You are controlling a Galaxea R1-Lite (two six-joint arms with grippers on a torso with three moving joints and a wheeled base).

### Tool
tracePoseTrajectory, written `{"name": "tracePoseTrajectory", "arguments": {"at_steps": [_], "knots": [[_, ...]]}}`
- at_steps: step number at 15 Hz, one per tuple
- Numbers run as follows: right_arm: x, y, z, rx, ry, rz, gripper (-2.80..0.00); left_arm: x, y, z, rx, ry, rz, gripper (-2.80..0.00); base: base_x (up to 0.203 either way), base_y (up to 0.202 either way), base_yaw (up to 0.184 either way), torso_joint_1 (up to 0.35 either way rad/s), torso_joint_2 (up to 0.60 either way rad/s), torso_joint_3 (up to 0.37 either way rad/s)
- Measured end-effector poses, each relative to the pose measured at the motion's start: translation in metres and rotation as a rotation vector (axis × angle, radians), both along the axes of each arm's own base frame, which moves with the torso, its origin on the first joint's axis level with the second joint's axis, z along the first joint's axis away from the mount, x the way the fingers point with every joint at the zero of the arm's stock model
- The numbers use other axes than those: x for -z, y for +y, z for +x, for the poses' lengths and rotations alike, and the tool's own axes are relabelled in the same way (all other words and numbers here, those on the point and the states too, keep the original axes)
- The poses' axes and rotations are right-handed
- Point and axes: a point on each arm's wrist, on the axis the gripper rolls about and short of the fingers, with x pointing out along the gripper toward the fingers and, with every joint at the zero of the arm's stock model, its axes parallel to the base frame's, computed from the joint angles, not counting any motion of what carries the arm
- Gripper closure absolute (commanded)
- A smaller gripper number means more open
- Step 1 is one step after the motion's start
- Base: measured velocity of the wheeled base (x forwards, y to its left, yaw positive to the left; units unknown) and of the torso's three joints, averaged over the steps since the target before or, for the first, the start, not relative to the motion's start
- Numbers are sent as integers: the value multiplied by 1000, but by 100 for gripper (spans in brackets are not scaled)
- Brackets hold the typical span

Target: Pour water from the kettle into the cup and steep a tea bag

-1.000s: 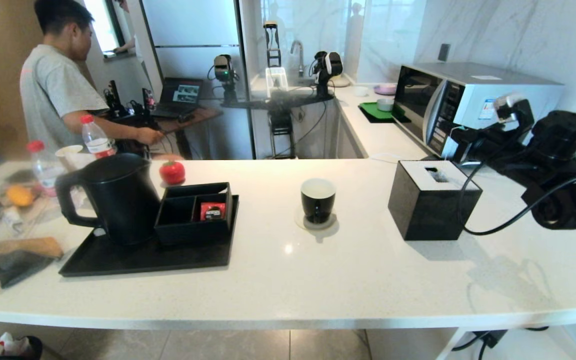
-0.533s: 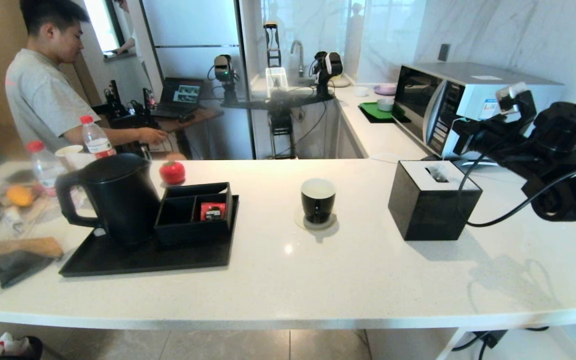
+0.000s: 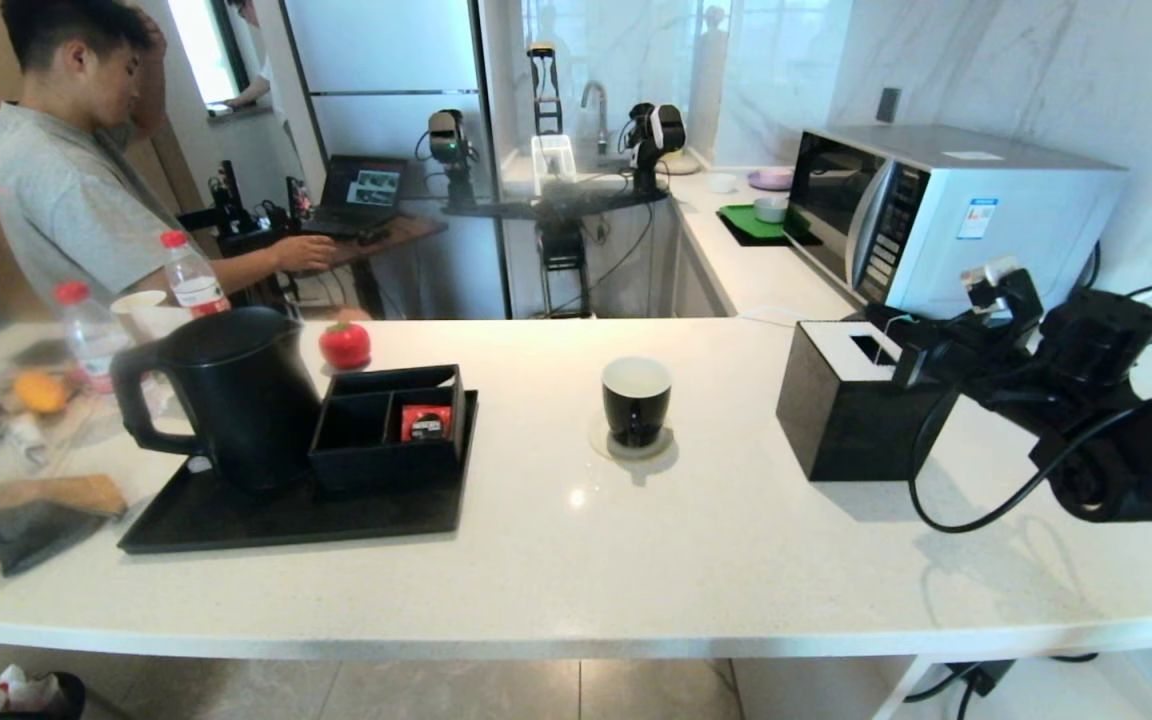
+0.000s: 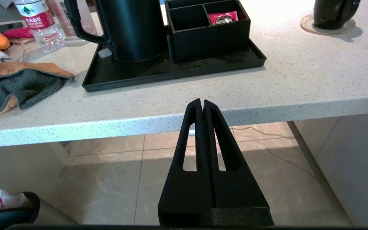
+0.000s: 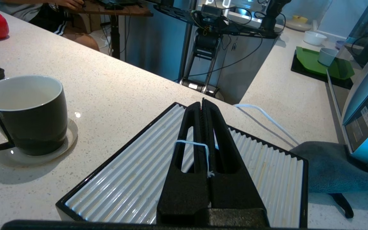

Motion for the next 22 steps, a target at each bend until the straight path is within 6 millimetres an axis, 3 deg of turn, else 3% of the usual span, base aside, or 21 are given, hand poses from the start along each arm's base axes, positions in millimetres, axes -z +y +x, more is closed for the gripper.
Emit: {"name": "tracePoseTrajectory", "arguments": {"at_steps": [9,10,14,22], "knots": [[-1,-1,5,3,9,1,0,0,0,0,0,0,0,0,0,0,0,0,0,0],[-1,-1,6,4,10,1,-280,0,0,0,0,1,0,0,0,0,0,0,0,0],[-2,-6,7,20,3,-13,-280,0,0,0,0,0,0,0,0,0,0,0,0,0],[-18,-38,18,109,-58,-80,-280,0,0,0,0,0,0,0,0,0,0,0,0,0]]}}
